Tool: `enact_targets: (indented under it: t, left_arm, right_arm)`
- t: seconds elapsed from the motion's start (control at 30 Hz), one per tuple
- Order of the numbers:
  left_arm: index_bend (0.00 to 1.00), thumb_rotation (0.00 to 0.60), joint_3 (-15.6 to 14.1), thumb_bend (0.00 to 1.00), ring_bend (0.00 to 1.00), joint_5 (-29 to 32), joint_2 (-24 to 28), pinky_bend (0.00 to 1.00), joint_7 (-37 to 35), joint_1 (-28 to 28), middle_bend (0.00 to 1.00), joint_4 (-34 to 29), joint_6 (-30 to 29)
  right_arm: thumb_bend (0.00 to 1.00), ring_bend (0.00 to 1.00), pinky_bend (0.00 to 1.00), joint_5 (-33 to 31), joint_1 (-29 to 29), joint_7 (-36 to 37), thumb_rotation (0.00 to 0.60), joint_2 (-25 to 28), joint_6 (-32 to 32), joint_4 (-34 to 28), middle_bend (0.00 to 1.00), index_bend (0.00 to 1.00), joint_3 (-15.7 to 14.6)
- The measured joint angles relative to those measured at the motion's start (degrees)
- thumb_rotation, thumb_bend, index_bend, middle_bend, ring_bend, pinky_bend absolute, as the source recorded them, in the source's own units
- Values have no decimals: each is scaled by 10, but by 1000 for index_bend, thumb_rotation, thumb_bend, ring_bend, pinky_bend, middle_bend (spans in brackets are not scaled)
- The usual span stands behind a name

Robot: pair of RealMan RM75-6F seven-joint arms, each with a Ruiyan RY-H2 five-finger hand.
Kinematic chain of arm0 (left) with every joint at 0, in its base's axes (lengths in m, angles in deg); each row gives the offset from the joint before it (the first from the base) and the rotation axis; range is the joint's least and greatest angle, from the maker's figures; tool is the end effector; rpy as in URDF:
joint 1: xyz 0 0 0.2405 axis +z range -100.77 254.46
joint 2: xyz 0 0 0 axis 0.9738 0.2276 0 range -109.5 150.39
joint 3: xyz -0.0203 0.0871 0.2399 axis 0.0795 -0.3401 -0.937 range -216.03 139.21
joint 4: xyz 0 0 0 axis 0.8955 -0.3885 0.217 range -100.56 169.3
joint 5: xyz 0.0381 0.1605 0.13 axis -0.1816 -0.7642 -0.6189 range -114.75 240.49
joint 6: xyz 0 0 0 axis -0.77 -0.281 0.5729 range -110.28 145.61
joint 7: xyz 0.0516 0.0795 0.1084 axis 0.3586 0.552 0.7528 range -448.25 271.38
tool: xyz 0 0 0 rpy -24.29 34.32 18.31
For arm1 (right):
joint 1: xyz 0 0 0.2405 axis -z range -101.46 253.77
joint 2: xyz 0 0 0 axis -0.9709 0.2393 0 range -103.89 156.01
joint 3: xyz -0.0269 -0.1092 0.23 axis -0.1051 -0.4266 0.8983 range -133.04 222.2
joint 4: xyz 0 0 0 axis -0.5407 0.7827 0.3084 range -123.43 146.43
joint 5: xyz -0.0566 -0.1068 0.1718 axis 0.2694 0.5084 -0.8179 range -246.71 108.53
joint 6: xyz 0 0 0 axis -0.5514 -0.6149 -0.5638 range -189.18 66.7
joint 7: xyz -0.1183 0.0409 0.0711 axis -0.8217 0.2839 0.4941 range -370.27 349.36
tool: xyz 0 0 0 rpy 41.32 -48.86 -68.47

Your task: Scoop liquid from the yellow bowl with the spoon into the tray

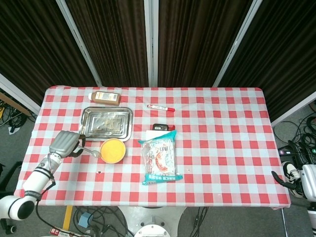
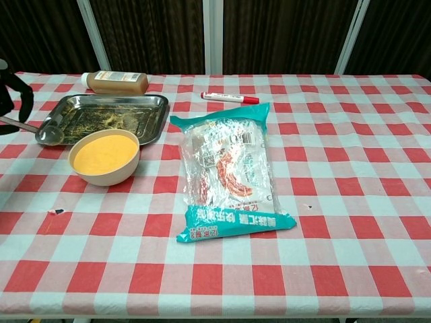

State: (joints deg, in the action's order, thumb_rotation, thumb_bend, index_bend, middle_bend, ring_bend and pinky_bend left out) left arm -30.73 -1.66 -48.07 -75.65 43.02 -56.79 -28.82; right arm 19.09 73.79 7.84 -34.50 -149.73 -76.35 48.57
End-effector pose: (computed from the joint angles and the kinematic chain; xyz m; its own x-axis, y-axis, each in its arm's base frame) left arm -0.2424 0.3248 0.0742 0.4958 0.3910 0.7754 0.8684 -0.2229 -0.4429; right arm -0.3269 -0.1720 0.1957 0.2263 0.0613 0.9721 -0.9734 -0.0211 0.2279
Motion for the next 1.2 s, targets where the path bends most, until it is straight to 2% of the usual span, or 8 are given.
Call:
enact_targets:
  t: [0.3,0.6,0.8,1.0,1.13,1.2]
  left_arm:
    - [617,600,4,412,911,160,-49,979,88,-72,949,21,38]
    - [600,600,-20,411,911,292,-82,979,192,-133,946,25,15]
    - [512,600,-40,406,911,362,-89,979,232,-161,937,10,-9]
    - [419,600,-47,379,909,357,-78,979,228,-166,929,-19,-24]
    - [414,600,-50,349,909,317,-72,979,214,-156,926,-28,-44]
    - [449,600,-52,336,909,287,-70,979,203,-148,928,-30,-54]
  right_arm:
    - [175,39,161,-5,-1,10,440,-3,6,10,215,44,0]
    - [175,39,161,-6,1,19,438,-7,5,20,215,44,0]
    - [176,39,161,-8,1,20,438,-5,4,19,215,43,2]
    - [176,39,162,-6,1,20,440,-5,2,19,216,44,2]
    - [175,39,162,-7,3,19,437,-2,-2,18,216,44,4]
    - [175,39,162,-7,3,19,439,0,-3,17,216,43,5]
